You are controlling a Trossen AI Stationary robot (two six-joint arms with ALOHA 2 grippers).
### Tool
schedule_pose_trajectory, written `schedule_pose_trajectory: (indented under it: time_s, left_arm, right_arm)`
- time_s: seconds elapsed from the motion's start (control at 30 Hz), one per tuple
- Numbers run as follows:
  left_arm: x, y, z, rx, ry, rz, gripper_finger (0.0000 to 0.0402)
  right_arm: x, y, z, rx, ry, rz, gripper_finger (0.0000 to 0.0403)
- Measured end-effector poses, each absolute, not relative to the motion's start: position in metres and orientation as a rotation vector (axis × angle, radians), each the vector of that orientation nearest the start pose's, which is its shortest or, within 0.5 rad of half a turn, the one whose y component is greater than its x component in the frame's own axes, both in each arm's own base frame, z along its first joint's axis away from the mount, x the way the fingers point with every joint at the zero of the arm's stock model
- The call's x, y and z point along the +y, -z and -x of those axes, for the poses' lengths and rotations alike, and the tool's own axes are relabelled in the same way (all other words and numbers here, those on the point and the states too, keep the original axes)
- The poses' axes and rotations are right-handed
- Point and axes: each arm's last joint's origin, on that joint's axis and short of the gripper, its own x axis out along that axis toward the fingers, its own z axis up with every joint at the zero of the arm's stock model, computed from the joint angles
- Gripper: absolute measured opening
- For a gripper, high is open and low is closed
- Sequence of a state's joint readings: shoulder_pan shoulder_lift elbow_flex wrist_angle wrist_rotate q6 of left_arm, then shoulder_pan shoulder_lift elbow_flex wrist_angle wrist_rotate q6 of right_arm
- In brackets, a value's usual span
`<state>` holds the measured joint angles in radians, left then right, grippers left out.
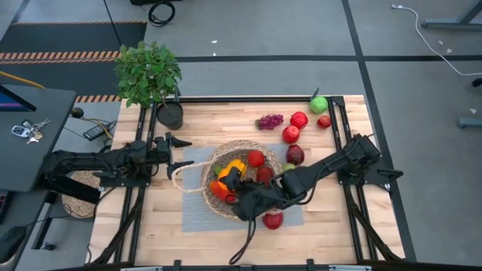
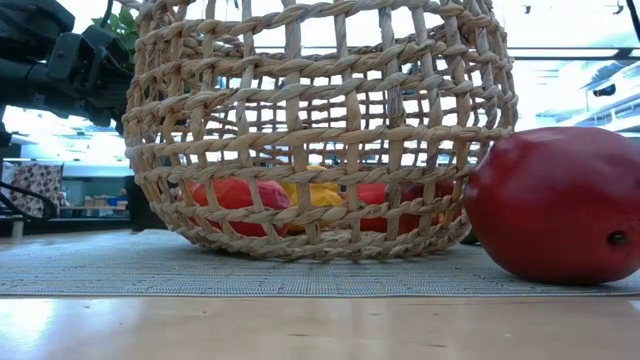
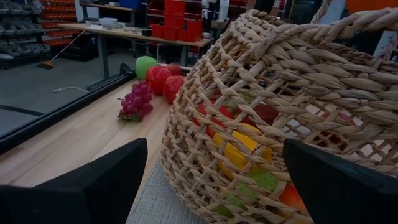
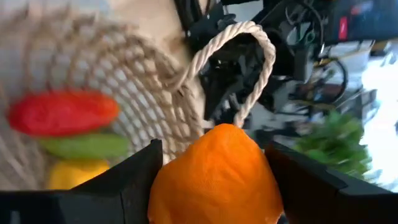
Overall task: Build produce basket
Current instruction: Put the orange into the basket
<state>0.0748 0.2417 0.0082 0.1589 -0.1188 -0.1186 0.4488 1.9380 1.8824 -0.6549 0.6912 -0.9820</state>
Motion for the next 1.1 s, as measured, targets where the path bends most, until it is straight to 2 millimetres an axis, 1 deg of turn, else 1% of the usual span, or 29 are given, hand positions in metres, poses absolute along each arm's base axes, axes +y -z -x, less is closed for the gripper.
schedule_pose_trajectory:
  time_s: [0.17, 0.33, 0.4, 0.57, 0.77, 0.87, 1.0, 1.1]
  left_arm:
    - [0.012, -0.161, -0.112, 0.065, -0.198, 0.116, 0.0382]
    - [0.012, -0.161, -0.112, 0.063, -0.197, 0.117, 0.0382]
    - [0.012, -0.161, -0.112, 0.063, -0.198, 0.117, 0.0382]
    - [0.012, -0.161, -0.112, 0.063, -0.197, 0.117, 0.0382]
    - [0.012, -0.161, -0.112, 0.063, -0.197, 0.116, 0.0382]
    - [0.012, -0.161, -0.112, 0.063, -0.197, 0.117, 0.0382]
    - [0.012, -0.161, -0.112, 0.063, -0.198, 0.117, 0.0382]
    - [0.012, -0.161, -0.112, 0.063, -0.198, 0.117, 0.0382]
  right_arm:
    - [0.173, -0.335, -0.397, 0.719, -0.085, 1.543, 0.0278]
    - [0.176, -0.327, -0.398, 0.78, -0.104, 1.731, 0.0278]
    - [0.177, -0.328, -0.398, 0.775, -0.108, 1.756, 0.0278]
    - [0.178, -0.327, -0.397, 0.775, -0.102, 1.756, 0.0278]
    - [0.179, -0.327, -0.398, 0.763, -0.098, 1.722, 0.0278]
    - [0.179, -0.327, -0.398, 0.744, -0.105, 1.658, 0.0278]
    - [0.177, -0.326, -0.401, 0.703, -0.112, 1.448, 0.0278]
    - [0.169, -0.325, -0.405, 0.691, -0.11, 1.276, 0.0278]
